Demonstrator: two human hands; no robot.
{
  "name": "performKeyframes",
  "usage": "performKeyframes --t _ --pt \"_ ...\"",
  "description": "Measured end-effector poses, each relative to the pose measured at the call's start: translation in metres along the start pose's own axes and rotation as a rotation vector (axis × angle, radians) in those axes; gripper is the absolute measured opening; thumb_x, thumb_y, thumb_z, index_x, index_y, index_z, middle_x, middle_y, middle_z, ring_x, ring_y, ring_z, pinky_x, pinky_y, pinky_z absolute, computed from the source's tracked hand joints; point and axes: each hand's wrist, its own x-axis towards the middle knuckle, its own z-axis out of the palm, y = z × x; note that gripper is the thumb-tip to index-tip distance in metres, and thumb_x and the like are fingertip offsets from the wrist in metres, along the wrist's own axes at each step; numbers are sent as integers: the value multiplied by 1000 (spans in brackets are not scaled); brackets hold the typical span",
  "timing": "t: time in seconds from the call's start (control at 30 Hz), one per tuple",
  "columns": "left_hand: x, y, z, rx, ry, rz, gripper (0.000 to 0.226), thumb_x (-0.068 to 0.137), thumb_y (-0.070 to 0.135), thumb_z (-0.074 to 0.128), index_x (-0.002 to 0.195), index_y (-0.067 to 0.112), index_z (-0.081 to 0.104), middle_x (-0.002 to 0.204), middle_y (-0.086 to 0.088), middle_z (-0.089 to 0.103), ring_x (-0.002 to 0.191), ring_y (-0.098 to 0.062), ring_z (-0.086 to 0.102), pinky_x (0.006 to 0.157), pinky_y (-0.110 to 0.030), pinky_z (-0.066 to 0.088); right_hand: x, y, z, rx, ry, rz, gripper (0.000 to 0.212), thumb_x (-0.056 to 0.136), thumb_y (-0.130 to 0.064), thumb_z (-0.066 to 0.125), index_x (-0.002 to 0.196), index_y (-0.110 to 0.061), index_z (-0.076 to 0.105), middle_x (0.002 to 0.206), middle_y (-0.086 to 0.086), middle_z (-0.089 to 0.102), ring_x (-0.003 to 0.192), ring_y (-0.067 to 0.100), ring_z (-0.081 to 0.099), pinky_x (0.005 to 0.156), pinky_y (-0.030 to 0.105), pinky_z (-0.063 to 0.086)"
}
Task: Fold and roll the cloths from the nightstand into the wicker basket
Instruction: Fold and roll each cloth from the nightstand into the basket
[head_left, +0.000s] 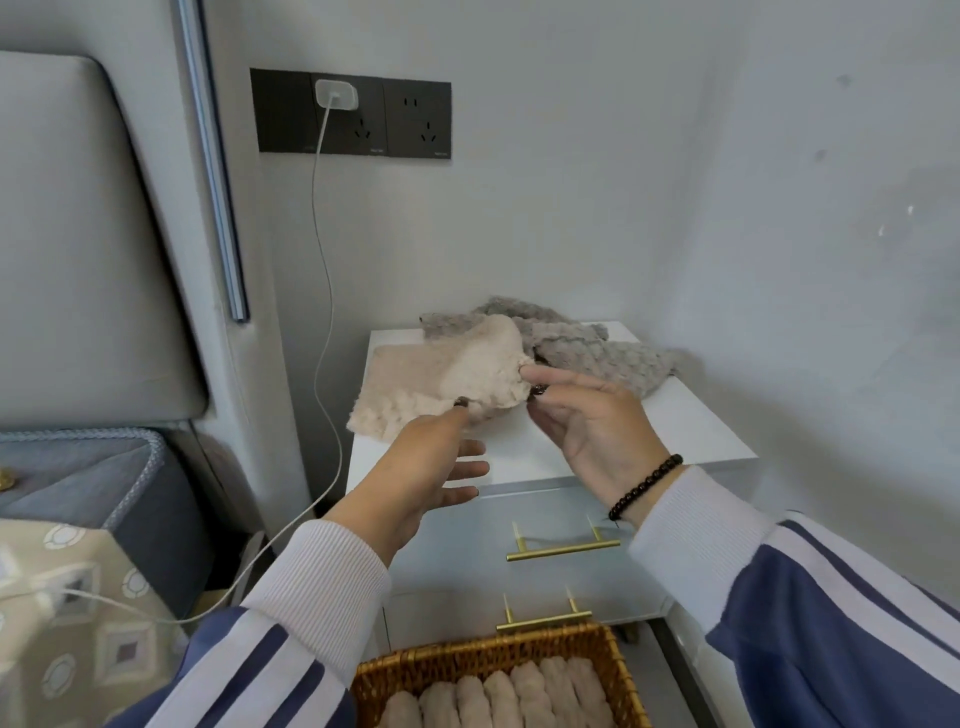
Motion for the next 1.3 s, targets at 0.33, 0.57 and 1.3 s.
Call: performKeyframes --t 0.33,0.57,1.3 --pt "3 -13 6 -281 130 -13 47 89 12 63 130 4 42 108 -17 65 90 -30 68 65 -39 60 -68 1 -7 96 41 278 34 87 -3 56 56 -5 68 70 13 70 65 22 70 68 31 58" --pt "-1 -14 -1 57 97 188 51 86 0 56 132 21 48 112 -5 64 94 -23 66 78 -39 57 -85 -13 -25 -409 -34 255 26 88 -8 60 63 -9 68 77 9 74 73 21 72 76 33 58" --pt "-21 -9 2 738 -49 422 21 83 14 63 94 33 64 82 7 66 66 -9 57 59 -23 42 -43 -31 -55 -826 182 -308 28 74 -1 72 65 -27 68 73 -10 64 67 7 58 69 20 46"
